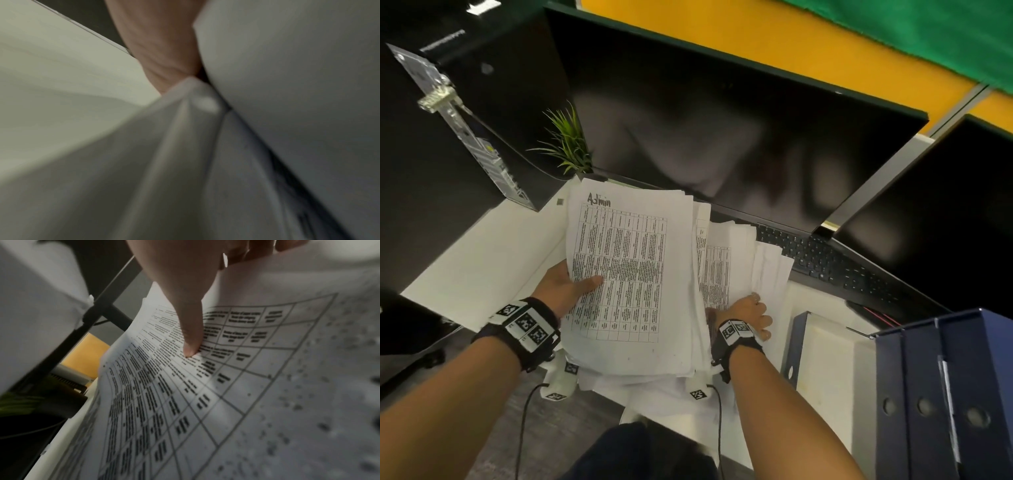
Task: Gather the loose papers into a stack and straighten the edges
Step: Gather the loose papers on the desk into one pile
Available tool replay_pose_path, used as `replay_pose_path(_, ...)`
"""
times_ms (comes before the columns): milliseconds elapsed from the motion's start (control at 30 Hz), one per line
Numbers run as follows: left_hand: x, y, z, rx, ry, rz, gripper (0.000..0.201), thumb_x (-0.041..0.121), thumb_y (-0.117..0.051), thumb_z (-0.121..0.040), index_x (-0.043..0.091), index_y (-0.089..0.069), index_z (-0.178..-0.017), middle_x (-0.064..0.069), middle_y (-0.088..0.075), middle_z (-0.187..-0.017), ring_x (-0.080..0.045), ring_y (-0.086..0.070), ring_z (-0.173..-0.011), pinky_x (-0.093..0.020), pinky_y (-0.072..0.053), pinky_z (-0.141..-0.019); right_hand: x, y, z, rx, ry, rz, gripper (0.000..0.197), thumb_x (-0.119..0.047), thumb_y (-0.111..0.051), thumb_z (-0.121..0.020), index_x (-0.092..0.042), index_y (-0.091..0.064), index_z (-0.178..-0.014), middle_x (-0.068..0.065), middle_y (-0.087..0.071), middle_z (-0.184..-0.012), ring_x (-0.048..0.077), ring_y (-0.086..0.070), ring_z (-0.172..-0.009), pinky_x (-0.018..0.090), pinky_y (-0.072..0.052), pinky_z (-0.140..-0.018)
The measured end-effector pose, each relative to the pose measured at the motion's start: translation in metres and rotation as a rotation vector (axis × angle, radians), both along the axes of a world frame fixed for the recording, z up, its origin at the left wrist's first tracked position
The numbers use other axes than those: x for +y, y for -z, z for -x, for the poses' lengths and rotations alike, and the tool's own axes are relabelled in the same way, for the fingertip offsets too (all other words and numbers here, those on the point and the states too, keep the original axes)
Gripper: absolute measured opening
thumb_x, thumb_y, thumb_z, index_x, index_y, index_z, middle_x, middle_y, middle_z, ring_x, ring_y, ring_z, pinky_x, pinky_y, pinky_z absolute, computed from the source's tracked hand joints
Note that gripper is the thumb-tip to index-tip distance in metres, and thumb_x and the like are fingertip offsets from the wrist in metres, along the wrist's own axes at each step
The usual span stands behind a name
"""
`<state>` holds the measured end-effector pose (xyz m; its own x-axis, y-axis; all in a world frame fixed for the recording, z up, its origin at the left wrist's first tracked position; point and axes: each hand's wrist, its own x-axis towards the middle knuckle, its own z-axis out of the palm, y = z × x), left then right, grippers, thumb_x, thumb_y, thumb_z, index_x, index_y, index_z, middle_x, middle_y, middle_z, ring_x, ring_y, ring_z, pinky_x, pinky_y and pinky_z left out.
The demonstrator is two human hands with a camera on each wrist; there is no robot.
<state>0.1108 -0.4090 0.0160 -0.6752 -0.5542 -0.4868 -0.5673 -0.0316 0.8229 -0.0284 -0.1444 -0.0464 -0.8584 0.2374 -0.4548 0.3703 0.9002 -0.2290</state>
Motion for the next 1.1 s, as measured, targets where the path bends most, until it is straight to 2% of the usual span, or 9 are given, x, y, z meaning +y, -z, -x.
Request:
replay_pose_path(167,-0.006,0.001,-0.001,0.007,0.014,0.005,0.044,0.020,-0.072,-0.088,0.018,-0.059,-0.131,-0.004,-0.070,-0.121,-0.027,-0.066,-0.109,-0.052,-0.050,-0.099,0.003,-0.007,-0.002,0.178,-0.100,-0.011,0.083,-0.044,-0.081,-0.069,-0.021,-0.038,-0.136,0.004,-0.043,-0.136,0.032,-0.039,-0.124,0.051,-0.033,-0.101)
replay_pose_path(333,-0.011,0.004,-0.004,-0.008,-0.003,0.009,0.048,0.024,-0.074,-0.087,0.019,-0.058,-0.132,-0.005,-0.069,-0.125,-0.029,-0.065,-0.112,-0.057,-0.047,-0.102,0.007,-0.012,-0.003,0.093,0.114,0.397,0.065,-0.017,-0.070,-0.086,-0.014,-0.036,-0.141,0.016,-0.061,-0.111,0.032,-0.062,-0.092,0.040,-0.057,-0.082)
replay_pose_path(400,-0.012,0.007,-0.004,-0.021,-0.010,0.008,0.052,0.026,-0.075,-0.086,0.018,-0.057,-0.134,-0.006,-0.067,-0.128,-0.030,-0.064,-0.115,-0.057,-0.046,-0.103,0.018,-0.026,-0.002,0.113,0.117,0.423,0.059,-0.016,-0.066,-0.088,-0.014,-0.041,-0.142,0.017,-0.061,-0.122,0.034,-0.063,-0.103,0.038,-0.056,-0.089)
replay_pose_path(500,-0.006,0.007,-0.001,-0.040,0.006,-0.002,0.047,0.022,-0.074,-0.088,0.014,-0.058,-0.132,-0.005,-0.068,-0.124,-0.030,-0.064,-0.113,-0.053,-0.047,-0.102,0.042,-0.063,0.002,0.247,0.006,0.387,0.052,-0.019,-0.064,-0.093,-0.013,-0.045,-0.141,0.016,-0.060,-0.129,0.035,-0.060,-0.115,0.039,-0.050,-0.095)
replay_pose_path(633,0.016,0.015,0.006,-0.112,0.062,-0.019,0.035,0.019,-0.074,-0.087,0.018,-0.062,-0.120,-0.001,-0.069,-0.110,-0.028,-0.065,-0.108,-0.049,-0.051,-0.098,0.073,-0.131,0.007,0.518,-0.186,0.255,0.026,-0.026,-0.063,-0.092,-0.017,-0.060,-0.116,0.005,-0.069,-0.096,0.026,-0.067,-0.090,0.042,-0.058,-0.080)
replay_pose_path(733,0.034,0.027,0.016,-0.151,0.100,0.027,0.050,0.022,-0.079,-0.082,0.013,-0.059,-0.127,-0.008,-0.068,-0.124,-0.032,-0.064,-0.114,-0.053,-0.049,-0.101,0.091,-0.188,0.009,0.755,-0.214,0.298,0.015,-0.023,-0.064,-0.091,-0.018,-0.064,-0.106,0.000,-0.062,-0.078,0.024,-0.064,-0.075,0.036,-0.056,-0.072)
replay_pose_path(900,0.066,0.038,0.029,-0.128,0.107,0.093,0.069,0.037,-0.071,-0.088,0.015,-0.038,-0.145,-0.006,-0.055,-0.140,-0.041,-0.057,-0.123,-0.054,-0.050,-0.099,0.095,-0.236,0.020,0.907,-0.148,0.515,0.022,-0.021,-0.069,-0.088,-0.011,-0.063,-0.107,-0.005,-0.061,-0.089,0.014,-0.063,-0.081,0.029,-0.053,-0.071)
replay_pose_path(1000,0.076,0.038,0.035,-0.141,0.125,0.171,0.051,0.035,-0.054,-0.100,0.012,-0.041,-0.143,-0.010,-0.055,-0.139,-0.038,-0.056,-0.123,-0.052,-0.051,-0.099,0.094,-0.238,0.027,0.856,-0.092,0.648,0.024,-0.019,-0.071,-0.086,-0.011,-0.065,-0.108,-0.002,-0.067,-0.093,0.006,-0.065,-0.079,0.021,-0.055,-0.071)
replay_pose_path(1100,0.070,0.042,0.035,-0.107,0.099,0.091,0.026,0.030,-0.059,-0.098,0.010,-0.063,-0.115,-0.011,-0.068,-0.110,-0.032,-0.065,-0.100,-0.046,-0.055,-0.090,0.085,-0.228,0.031,0.742,-0.112,0.744,0.023,-0.013,-0.072,-0.085,-0.013,-0.068,-0.108,-0.008,-0.068,-0.092,-0.001,-0.066,-0.082,0.013,-0.054,-0.069)
